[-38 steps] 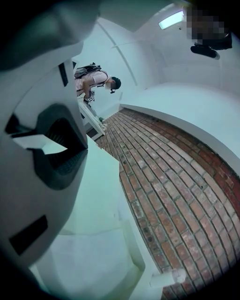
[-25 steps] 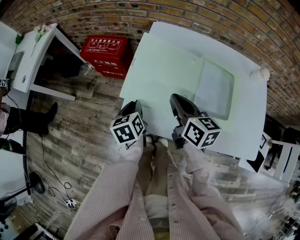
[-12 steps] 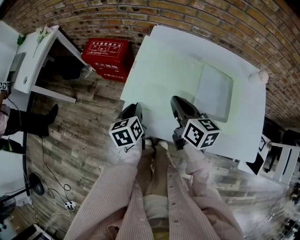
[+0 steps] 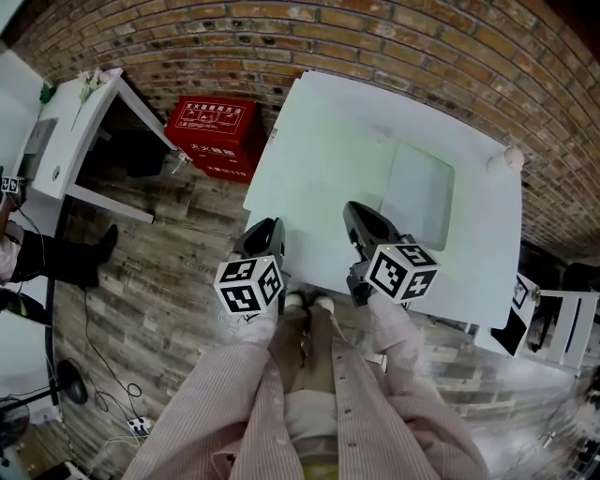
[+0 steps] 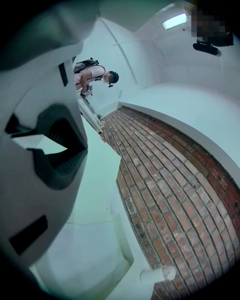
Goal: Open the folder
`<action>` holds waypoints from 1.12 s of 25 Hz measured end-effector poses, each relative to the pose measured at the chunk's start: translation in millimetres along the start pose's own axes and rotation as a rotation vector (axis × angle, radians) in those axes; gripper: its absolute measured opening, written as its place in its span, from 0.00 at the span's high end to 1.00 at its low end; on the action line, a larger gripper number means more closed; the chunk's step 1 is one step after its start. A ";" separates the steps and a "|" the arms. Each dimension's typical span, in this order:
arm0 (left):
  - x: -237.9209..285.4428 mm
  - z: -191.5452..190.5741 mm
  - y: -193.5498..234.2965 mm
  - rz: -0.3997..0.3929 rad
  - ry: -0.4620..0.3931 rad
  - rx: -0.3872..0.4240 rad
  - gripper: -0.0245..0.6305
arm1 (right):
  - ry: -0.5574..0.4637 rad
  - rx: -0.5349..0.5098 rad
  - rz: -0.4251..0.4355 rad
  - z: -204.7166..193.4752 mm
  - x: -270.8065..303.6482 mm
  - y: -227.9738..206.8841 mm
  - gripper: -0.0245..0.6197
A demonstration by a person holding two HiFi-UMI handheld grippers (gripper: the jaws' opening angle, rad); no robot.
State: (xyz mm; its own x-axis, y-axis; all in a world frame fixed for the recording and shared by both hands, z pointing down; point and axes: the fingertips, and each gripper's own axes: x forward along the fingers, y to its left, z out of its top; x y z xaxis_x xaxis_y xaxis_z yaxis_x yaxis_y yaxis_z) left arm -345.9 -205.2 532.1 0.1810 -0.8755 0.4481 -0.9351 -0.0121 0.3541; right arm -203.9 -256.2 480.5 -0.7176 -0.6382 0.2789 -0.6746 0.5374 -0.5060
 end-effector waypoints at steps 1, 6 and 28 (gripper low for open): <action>-2.9 2.2 -3.6 -0.010 -0.008 0.018 0.89 | -0.005 -0.003 -0.001 2.3 -2.0 -0.5 0.95; -17.7 7.9 -16.4 -0.039 -0.041 0.082 0.96 | -0.026 -0.013 -0.012 12.0 -13.7 -3.3 0.95; -59.6 73.4 -93.8 -0.207 -0.237 0.341 0.97 | -0.210 -0.133 -0.014 61.5 -87.6 -8.4 0.95</action>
State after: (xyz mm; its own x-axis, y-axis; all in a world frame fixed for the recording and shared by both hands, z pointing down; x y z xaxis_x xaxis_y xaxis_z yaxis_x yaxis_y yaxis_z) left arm -291.3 -187.4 411.9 0.3373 -0.9235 0.1826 -0.9405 -0.3220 0.1085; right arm -124.7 -238.7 410.1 -0.6661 -0.7388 0.1024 -0.7107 0.5870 -0.3876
